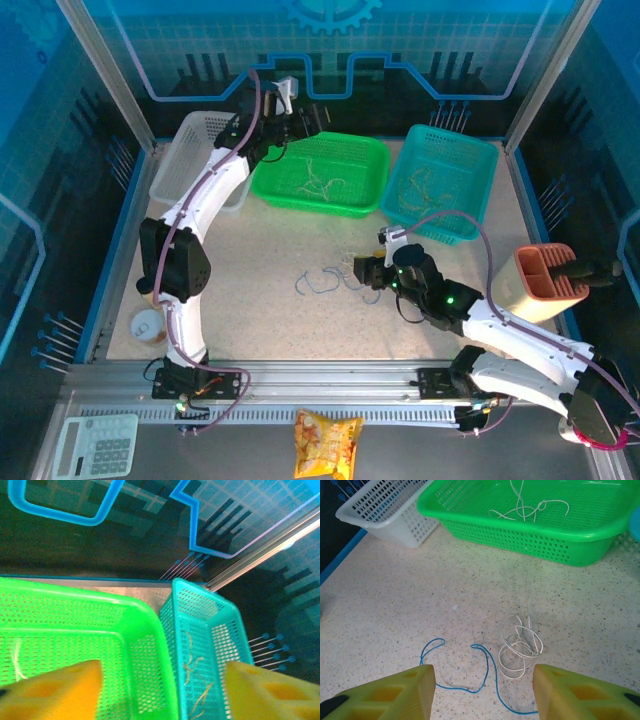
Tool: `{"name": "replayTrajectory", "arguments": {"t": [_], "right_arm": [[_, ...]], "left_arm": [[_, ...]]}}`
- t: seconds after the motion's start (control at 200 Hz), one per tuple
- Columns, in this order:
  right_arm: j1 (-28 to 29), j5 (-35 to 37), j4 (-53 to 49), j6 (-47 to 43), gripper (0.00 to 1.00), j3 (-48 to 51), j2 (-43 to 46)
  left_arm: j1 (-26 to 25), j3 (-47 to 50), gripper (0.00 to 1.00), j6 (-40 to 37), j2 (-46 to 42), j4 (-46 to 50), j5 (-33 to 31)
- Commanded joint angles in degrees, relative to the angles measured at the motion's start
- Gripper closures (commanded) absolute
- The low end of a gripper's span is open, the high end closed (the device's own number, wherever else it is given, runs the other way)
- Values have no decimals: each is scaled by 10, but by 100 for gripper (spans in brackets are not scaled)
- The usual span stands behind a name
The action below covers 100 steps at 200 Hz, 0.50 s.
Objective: Untangle the cables
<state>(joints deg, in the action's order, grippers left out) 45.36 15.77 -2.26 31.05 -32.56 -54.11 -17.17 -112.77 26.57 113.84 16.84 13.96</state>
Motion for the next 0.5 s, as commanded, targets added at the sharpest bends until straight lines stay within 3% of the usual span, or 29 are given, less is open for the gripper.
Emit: {"name": "replayTrajectory", "arguments": {"t": [0.0, 0.04, 0.32, 0.495], "right_arm": [[0, 12, -10, -2, 46, -6, 5], [0, 11, -10, -3, 46, -6, 3], [-3, 0, -2, -1, 45, -15, -32], [-4, -6, 3, 4, 45, -13, -45]], "left_arm": [[12, 2, 7, -18, -15, 31, -20], [14, 5, 1, -21, -22, 33, -19], [21, 24, 1, -25, -86, 48, -1], [20, 135, 1, 6, -170, 28, 18]]}}
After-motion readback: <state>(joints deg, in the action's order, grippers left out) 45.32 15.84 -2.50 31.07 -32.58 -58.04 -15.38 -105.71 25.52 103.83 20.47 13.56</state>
